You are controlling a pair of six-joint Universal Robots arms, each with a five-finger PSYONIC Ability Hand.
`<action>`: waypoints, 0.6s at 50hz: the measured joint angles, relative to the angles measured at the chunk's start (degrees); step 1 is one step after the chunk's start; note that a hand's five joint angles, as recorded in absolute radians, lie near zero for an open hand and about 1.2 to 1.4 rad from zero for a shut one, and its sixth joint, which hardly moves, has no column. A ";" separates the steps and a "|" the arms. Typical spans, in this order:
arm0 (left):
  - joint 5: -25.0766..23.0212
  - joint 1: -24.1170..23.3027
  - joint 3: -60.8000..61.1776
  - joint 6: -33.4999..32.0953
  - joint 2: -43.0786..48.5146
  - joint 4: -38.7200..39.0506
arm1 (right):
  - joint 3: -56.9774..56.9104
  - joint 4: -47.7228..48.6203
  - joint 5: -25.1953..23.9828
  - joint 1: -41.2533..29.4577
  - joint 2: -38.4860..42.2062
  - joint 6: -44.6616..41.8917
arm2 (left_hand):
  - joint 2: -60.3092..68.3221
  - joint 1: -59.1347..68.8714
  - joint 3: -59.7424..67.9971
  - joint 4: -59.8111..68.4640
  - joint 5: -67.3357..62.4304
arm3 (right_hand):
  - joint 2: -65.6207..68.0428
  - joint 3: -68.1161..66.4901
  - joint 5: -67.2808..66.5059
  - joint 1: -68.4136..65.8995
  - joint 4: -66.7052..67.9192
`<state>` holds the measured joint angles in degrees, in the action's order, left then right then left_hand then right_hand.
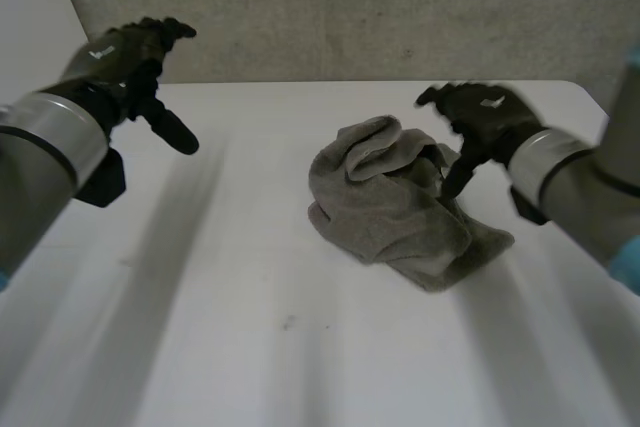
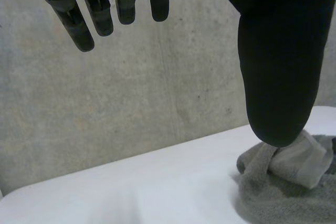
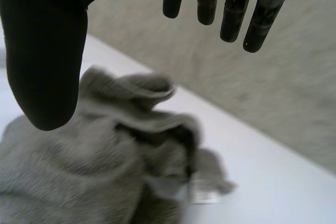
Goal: Fold the towel.
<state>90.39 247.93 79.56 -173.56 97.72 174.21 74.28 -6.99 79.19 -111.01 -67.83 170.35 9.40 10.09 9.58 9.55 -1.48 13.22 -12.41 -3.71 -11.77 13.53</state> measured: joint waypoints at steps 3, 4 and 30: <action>0.02 -0.08 0.62 -0.02 2.66 2.68 | -3.72 0.62 -2.77 -0.06 6.51 0.51 | 0.00 0.00 0.00 0.00 0.00 | 0.00 0.00 0.00 0.00 0.00; 0.01 -0.11 0.74 -0.02 3.30 3.28 | -4.96 0.94 -3.37 -0.08 8.46 0.68 | 0.00 0.00 0.00 0.00 0.00 | 0.00 0.00 0.02 0.00 0.00; 0.25 -0.47 1.45 -0.06 10.87 6.82 | -15.02 10.10 -4.42 -3.78 21.48 6.73 | 0.00 0.00 0.00 0.00 0.00 | 54.35 -54.34 -51.16 -62.42 54.51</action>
<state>90.64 247.47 81.01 -173.61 108.60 181.03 59.26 3.11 74.77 -114.80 -46.35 177.08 9.40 10.09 9.58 9.55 -1.48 67.57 -66.75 -54.87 -74.20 68.03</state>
